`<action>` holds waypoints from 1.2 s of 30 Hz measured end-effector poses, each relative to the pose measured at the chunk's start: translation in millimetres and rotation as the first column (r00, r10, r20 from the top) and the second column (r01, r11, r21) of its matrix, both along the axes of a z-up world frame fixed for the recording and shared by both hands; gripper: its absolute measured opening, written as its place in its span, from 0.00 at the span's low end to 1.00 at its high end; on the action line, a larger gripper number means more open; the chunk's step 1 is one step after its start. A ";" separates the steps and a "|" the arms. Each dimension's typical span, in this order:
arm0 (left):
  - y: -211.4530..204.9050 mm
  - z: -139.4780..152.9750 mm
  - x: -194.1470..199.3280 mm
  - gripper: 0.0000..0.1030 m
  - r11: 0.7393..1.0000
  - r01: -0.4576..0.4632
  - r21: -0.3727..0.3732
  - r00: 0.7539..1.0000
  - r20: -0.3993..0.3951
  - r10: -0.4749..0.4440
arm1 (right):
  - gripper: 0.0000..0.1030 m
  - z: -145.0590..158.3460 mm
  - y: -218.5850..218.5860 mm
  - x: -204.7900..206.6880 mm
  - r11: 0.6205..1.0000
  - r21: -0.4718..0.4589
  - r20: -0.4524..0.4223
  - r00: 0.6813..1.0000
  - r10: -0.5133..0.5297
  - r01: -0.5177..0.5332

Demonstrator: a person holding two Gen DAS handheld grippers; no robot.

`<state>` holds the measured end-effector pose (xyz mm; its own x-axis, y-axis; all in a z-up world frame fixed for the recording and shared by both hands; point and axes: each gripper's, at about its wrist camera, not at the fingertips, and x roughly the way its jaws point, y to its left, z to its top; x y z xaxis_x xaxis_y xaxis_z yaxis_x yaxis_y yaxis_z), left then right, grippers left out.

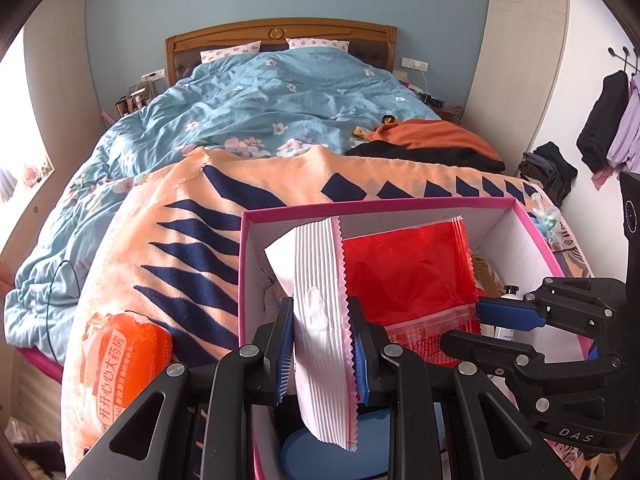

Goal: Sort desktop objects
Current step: 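Lower the red packet with both grippers into the pink box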

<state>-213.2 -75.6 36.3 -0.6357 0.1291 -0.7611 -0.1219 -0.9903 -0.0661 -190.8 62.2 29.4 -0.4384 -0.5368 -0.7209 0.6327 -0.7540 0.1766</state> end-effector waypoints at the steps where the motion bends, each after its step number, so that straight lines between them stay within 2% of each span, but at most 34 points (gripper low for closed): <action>1: -0.4 -0.2 0.0 0.24 1.000 0.000 -0.002 1.000 0.001 0.000 | 0.28 -0.2 0.1 -0.6 1.000 0.002 0.001 1.000 0.000 0.000; 36: 5.4 -7.3 -16.3 0.24 0.999 -0.006 -0.047 0.999 0.034 0.008 | 0.28 -7.4 -14.5 -18.0 0.996 0.089 0.048 0.999 0.001 -0.006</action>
<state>-229.5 -70.2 29.0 -0.6102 0.0884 -0.7873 -0.1133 -0.9933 -0.0237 -208.8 47.7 22.0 -0.4002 -0.4707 -0.7863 0.6277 -0.7659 0.1391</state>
